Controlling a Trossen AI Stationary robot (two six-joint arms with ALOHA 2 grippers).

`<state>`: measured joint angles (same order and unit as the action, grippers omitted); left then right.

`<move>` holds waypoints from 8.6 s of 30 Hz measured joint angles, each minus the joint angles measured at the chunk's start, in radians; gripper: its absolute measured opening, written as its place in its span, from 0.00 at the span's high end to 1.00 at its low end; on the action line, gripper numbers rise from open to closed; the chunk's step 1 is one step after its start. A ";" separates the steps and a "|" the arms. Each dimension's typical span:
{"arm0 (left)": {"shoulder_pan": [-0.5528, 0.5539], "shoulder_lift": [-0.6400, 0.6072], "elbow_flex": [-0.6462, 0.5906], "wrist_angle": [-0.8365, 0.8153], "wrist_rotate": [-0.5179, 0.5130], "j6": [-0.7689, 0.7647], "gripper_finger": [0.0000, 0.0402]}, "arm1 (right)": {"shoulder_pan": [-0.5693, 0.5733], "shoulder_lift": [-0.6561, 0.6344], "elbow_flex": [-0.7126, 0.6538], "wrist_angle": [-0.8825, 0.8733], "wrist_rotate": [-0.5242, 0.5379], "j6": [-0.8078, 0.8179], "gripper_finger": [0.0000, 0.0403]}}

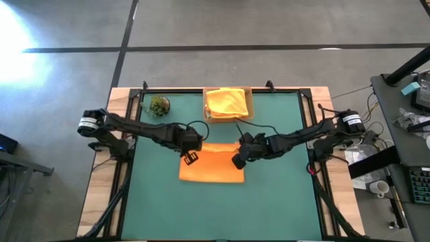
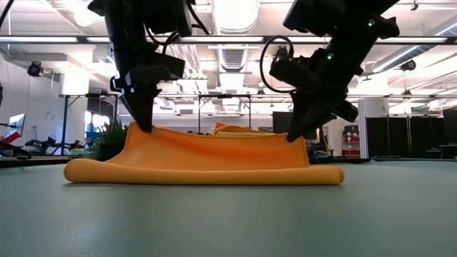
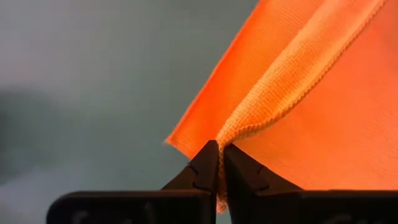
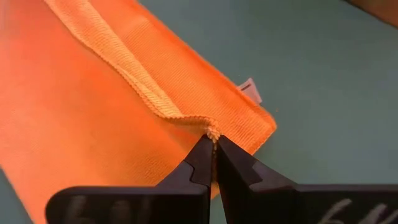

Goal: Fold microfiber towels
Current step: Fold the orange microfiber towel

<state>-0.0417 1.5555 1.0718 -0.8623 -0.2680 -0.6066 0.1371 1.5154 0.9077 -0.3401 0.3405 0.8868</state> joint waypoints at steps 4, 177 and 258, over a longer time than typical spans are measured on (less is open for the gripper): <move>0.021 0.000 0.000 0.003 -0.001 0.021 0.94 | -0.008 0.000 0.000 0.000 0.000 0.015 0.98; -0.366 -0.053 0.092 -0.177 0.269 0.090 0.88 | -0.017 -0.060 0.102 -0.039 -0.261 -0.323 0.98; -0.660 0.308 0.085 0.028 -0.062 -0.173 0.96 | 0.130 0.494 0.330 0.411 -0.230 -1.061 0.70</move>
<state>-0.7013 1.8634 1.1568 -0.8342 -0.3301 -0.7795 0.2675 2.0092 1.2381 0.0709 0.1104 -0.1741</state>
